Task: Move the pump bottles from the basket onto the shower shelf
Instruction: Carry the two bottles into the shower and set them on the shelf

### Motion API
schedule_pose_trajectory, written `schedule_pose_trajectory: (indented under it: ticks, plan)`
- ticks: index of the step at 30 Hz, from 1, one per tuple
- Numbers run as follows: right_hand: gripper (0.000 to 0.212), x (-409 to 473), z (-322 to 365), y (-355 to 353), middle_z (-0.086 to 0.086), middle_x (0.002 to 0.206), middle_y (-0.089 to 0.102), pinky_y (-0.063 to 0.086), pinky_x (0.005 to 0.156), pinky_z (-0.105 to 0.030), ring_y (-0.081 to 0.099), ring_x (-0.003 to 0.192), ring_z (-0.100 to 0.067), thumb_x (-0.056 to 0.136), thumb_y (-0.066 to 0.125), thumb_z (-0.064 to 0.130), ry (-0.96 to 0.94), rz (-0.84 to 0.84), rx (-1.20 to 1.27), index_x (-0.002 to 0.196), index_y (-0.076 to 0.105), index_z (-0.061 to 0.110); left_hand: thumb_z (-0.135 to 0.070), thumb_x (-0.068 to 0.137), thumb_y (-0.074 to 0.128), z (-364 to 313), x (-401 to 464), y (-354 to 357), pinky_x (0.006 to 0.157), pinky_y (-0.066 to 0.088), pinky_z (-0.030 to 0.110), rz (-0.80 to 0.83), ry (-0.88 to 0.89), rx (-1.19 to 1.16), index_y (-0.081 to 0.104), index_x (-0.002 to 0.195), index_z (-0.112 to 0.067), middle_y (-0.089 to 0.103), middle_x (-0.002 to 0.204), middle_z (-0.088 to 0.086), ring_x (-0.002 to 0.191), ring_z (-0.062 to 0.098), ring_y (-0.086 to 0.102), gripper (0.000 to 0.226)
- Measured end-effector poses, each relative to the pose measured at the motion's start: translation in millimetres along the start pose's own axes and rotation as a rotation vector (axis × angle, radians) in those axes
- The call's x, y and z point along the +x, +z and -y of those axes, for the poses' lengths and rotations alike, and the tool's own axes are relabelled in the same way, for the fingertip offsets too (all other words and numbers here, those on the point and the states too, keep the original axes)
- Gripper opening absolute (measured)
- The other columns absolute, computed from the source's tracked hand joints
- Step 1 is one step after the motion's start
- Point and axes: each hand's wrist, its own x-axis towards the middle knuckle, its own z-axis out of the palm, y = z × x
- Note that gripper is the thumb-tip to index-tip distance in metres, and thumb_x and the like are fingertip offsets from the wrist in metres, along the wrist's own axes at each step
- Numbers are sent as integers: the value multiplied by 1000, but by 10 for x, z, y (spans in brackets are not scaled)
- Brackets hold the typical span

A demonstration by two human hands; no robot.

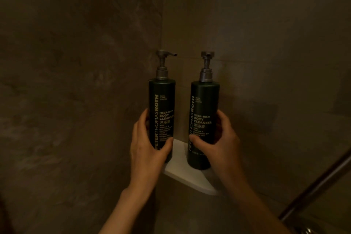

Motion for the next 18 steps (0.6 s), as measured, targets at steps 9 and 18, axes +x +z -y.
schedule_pose_trajectory:
  ticks: [9, 18]
  plan:
    - [83, -12, -177, 210, 25, 118, 49, 36, 80, -9, 49, 109, 5, 66, 81, 28, 45, 18, -58, 136, 38, 36, -31, 76, 72, 67, 94, -45, 94, 35, 28, -24, 19, 213, 20, 146, -28, 39, 144, -1, 120, 1, 34, 88]
    - [80, 72, -79, 290, 6, 131, 55, 42, 89, -23, 51, 118, -8, 68, 80, 36, 3, 60, -201, 136, 38, 25, -31, 82, 68, 42, 113, -138, 97, 37, 31, 13, 62, 336, 17, 148, -22, 36, 148, 4, 130, 18, 41, 84]
